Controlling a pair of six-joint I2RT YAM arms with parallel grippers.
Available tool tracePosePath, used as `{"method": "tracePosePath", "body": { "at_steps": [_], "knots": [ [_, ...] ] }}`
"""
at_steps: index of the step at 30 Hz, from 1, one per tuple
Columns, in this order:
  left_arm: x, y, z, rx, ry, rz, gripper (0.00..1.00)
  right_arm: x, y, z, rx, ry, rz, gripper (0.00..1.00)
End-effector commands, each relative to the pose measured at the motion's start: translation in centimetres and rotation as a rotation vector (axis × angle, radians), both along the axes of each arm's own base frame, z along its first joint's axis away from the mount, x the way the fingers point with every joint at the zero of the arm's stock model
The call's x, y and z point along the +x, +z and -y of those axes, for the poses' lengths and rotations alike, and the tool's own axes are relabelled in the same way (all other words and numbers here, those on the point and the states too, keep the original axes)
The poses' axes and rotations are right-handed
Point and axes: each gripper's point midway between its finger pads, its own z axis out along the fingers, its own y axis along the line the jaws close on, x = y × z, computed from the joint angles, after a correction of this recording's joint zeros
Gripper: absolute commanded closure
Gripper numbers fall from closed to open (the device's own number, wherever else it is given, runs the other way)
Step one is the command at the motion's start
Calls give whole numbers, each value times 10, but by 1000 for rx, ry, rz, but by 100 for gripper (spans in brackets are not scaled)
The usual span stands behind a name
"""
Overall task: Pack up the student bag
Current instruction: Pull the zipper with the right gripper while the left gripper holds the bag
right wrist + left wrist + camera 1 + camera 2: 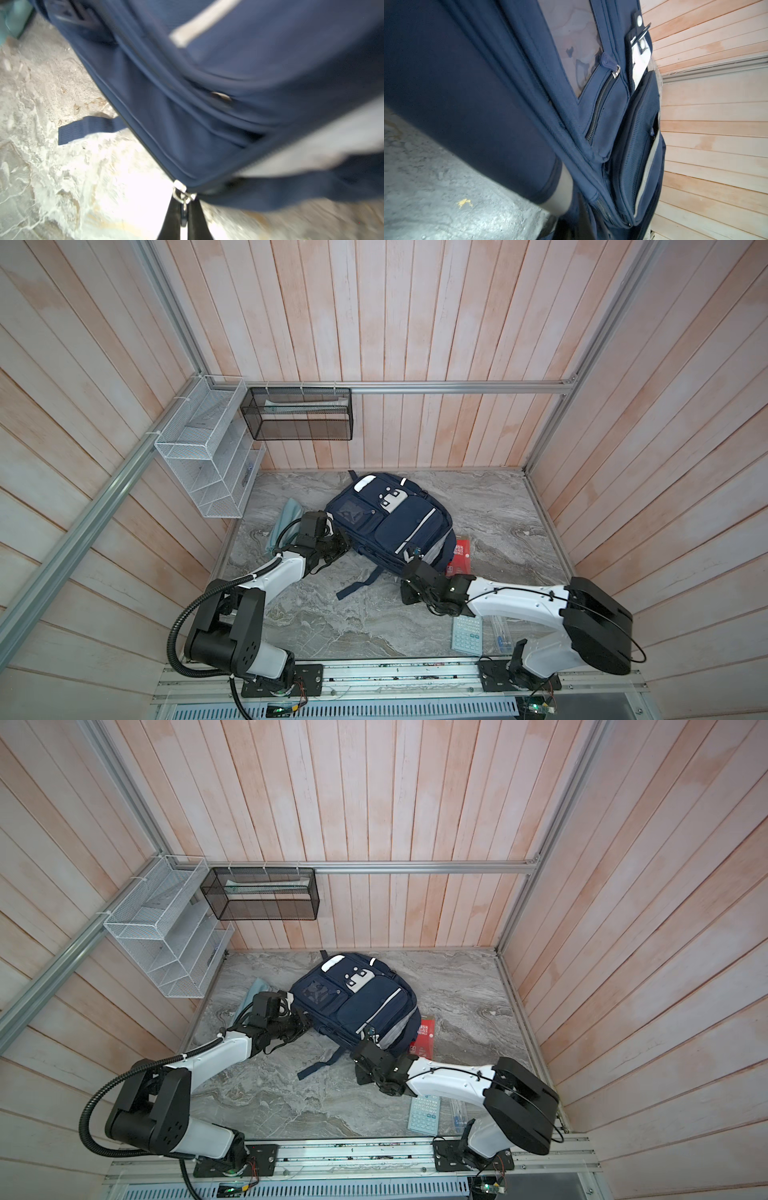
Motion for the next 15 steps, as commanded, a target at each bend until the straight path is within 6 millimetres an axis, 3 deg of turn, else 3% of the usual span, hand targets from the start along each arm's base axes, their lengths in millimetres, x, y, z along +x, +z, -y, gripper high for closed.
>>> {"method": "tracePosePath", "body": {
  "at_steps": [1, 4, 5, 8, 9, 12, 15],
  "knots": [
    [52, 26, -27, 147, 103, 184, 100, -26, -24, 47, -39, -24, -117, 100],
    [67, 18, -28, 149, 105, 179, 100, -24, -8, 24, 53, 49, -102, 100],
    [68, 22, -23, 136, 99, 194, 93, -23, -3, 10, 75, 77, -103, 100],
    [60, 48, -17, 124, 91, 242, 62, -13, 10, -34, 115, 146, -108, 100],
    [52, 55, -18, 122, 92, 239, 52, -6, 16, -52, 142, 162, -98, 100],
    [14, 60, -15, 37, 84, 201, 43, 17, 36, -97, 229, 188, -58, 100],
    [-34, 35, -4, -40, 67, 111, 29, 31, 45, -131, 258, 231, -51, 100]
  ]
}}
